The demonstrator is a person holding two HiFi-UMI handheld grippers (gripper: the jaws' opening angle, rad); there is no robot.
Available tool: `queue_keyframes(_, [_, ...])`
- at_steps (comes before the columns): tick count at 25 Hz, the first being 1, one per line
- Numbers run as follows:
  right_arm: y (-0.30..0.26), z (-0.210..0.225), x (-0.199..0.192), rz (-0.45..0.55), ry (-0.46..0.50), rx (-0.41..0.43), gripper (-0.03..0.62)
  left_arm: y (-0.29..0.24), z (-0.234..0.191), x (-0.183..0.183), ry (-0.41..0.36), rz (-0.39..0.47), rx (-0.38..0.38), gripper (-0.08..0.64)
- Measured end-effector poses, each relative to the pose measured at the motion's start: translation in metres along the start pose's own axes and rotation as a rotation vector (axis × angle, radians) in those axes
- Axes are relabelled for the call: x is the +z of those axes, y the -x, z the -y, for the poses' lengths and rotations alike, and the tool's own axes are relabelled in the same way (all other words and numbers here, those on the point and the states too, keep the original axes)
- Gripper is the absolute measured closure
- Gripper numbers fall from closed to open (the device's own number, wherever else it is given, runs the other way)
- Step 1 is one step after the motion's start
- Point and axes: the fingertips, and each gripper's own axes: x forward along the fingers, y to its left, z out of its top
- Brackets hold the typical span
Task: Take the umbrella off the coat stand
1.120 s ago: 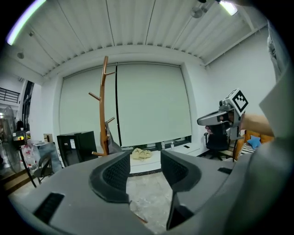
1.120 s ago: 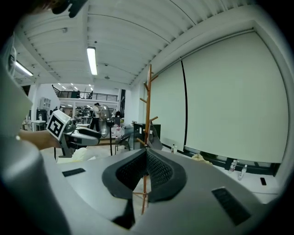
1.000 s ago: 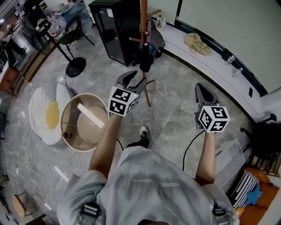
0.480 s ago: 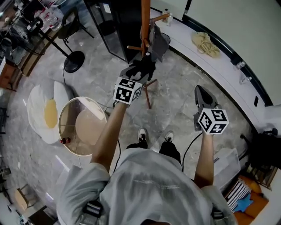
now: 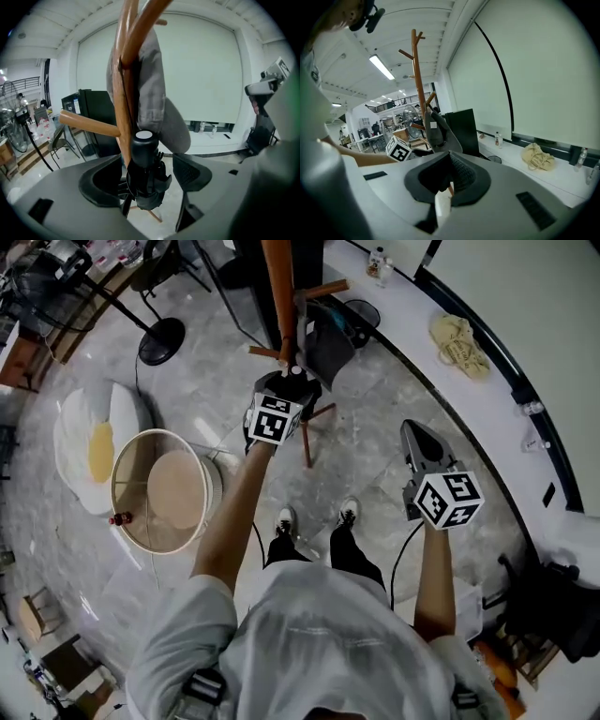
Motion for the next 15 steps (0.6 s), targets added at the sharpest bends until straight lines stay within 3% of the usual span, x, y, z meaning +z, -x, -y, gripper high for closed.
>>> queue_keyframes(5, [-0.032,0.025,-0.005,-0.067,0.024,0.088,0.569,-0.030,-0.007,-0.025,0.030,-0.076,0.081,0.199])
queue_keyframes(9, [-0.046,0.035,0.001,-0.089,0.043,0.137,0.569,-0.046,-0.014,-0.031,0.104,-0.081,0.125,0.201])
queue_keyframes(15, [-0.051,0.041,0.014,-0.084,0.004,0.199,0.569,-0.039,-0.013,-0.023,0.096,-0.063,0.185,0.300])
